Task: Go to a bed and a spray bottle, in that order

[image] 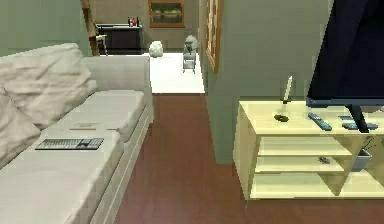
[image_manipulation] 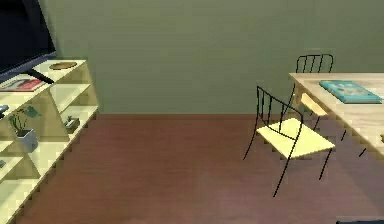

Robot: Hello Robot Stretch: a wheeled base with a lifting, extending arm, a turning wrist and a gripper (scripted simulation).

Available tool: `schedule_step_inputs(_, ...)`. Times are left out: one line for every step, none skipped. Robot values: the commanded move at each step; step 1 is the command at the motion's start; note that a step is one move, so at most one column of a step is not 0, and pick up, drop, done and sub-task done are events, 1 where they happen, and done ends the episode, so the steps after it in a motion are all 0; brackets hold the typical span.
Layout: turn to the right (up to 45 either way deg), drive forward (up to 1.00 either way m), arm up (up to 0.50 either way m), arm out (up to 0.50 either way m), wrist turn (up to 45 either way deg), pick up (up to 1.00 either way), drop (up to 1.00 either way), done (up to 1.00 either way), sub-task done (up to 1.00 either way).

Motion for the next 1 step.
schedule_step_inputs(-3.0, 0.0, 0.0, 0.0, 0.0, 0.0, 0.0, 0.0, 0.0)
